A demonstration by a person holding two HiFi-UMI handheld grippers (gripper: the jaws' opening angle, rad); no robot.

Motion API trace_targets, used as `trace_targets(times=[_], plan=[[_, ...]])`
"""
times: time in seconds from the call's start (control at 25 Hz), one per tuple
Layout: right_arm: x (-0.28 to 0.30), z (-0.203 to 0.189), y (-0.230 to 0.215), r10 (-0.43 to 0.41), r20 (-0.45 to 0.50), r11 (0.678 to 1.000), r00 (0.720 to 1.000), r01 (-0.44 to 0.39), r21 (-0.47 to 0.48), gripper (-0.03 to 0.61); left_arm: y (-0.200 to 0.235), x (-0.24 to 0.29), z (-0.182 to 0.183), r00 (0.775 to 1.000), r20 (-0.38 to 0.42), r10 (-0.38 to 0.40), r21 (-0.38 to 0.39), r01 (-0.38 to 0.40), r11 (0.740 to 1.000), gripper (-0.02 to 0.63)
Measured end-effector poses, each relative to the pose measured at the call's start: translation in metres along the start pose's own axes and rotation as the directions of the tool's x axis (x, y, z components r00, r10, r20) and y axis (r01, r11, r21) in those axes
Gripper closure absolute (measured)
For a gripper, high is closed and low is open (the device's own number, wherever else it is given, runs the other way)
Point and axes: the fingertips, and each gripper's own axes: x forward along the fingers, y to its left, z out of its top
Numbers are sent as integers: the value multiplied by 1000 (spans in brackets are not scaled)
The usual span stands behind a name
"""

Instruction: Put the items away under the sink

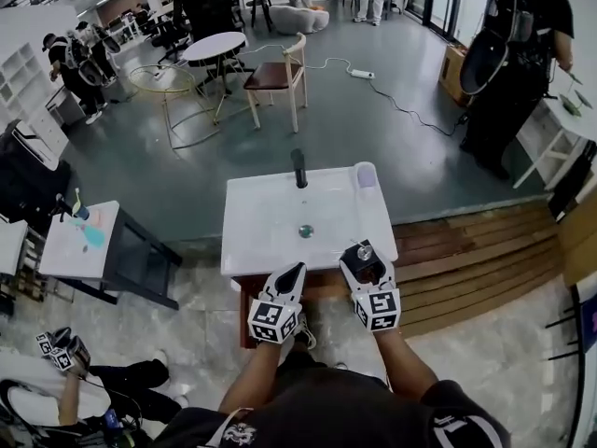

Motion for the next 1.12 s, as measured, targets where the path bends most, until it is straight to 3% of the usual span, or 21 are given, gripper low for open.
trace_targets(times=[0.48, 0.96, 1.12], plan=[[-61, -14, 46, 52, -14, 998, 999, -52, -17, 255, -44, -72, -19, 997, -58, 44, -9, -44, 999, 609], [-56, -2, 81, 8, -6, 994, 1000, -7, 109, 255, -3, -103, -6, 998, -47, 49, -13, -50, 999, 608], [-53, 0, 90, 6, -16, 997, 1000, -5, 75, 255, 9, -108, -11, 998, -52, 42, -28, -43, 999, 608]])
